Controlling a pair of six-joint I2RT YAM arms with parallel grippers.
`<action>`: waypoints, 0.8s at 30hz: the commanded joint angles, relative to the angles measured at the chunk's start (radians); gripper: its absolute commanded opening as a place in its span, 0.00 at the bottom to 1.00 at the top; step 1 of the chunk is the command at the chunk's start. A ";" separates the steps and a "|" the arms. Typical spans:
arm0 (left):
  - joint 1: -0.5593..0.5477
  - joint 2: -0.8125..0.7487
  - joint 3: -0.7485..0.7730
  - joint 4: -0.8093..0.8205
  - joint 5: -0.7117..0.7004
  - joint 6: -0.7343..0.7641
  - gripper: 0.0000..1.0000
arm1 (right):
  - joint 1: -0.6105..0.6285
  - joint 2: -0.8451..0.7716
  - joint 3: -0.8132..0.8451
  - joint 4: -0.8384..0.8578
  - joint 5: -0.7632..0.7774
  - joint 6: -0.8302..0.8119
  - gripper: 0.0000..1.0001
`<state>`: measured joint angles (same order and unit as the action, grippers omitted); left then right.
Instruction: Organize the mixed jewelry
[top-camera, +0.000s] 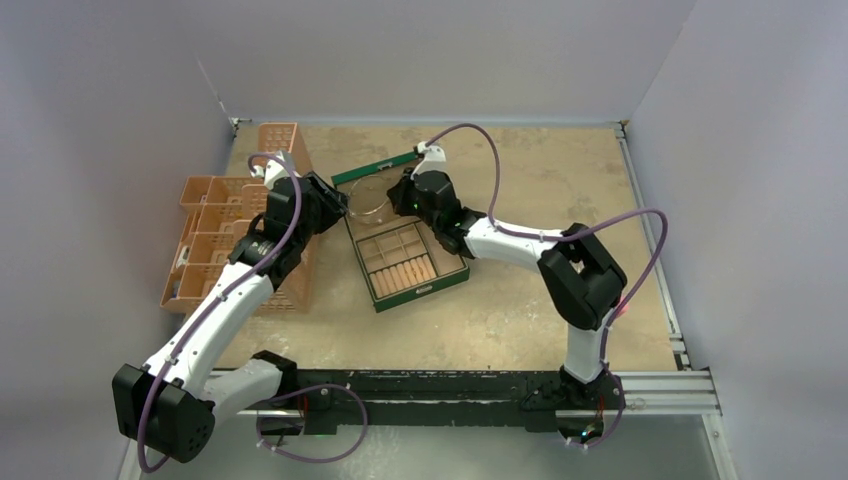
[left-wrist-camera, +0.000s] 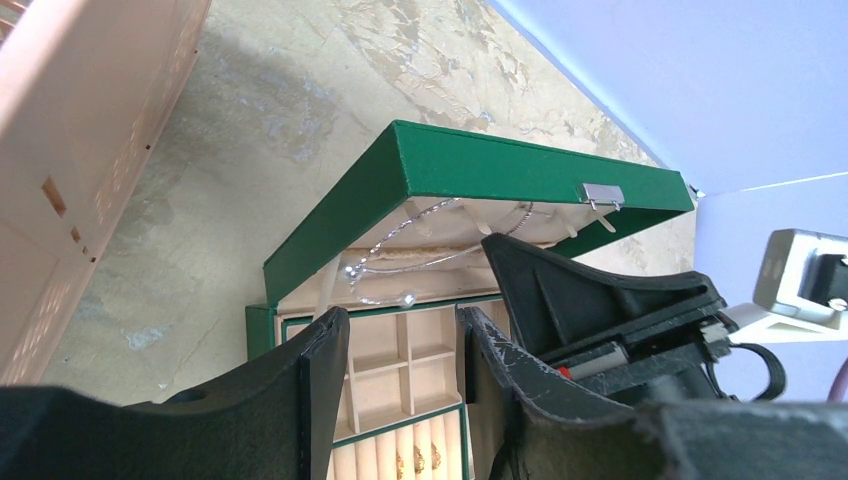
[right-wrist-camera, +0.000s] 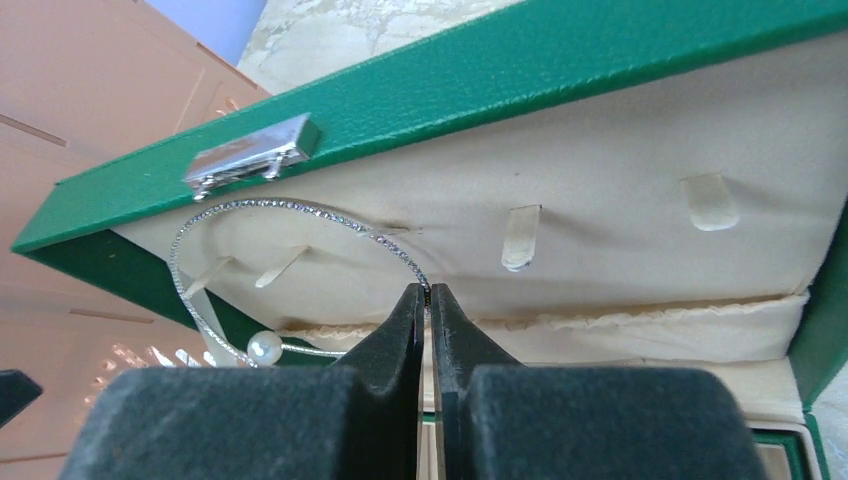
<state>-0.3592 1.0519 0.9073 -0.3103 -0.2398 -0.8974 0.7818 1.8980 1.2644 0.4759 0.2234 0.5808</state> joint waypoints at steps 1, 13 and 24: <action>0.006 -0.010 0.045 0.028 0.002 0.020 0.44 | 0.005 -0.090 -0.011 0.080 0.045 -0.038 0.04; 0.006 -0.001 0.043 0.035 0.008 0.018 0.44 | 0.010 -0.113 -0.018 0.045 0.091 -0.028 0.01; 0.006 -0.006 0.042 0.033 0.008 0.021 0.44 | 0.010 -0.030 0.088 -0.054 0.082 -0.003 0.02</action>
<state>-0.3592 1.0527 0.9073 -0.3092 -0.2382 -0.8974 0.7872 1.8538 1.2823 0.4358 0.2951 0.5617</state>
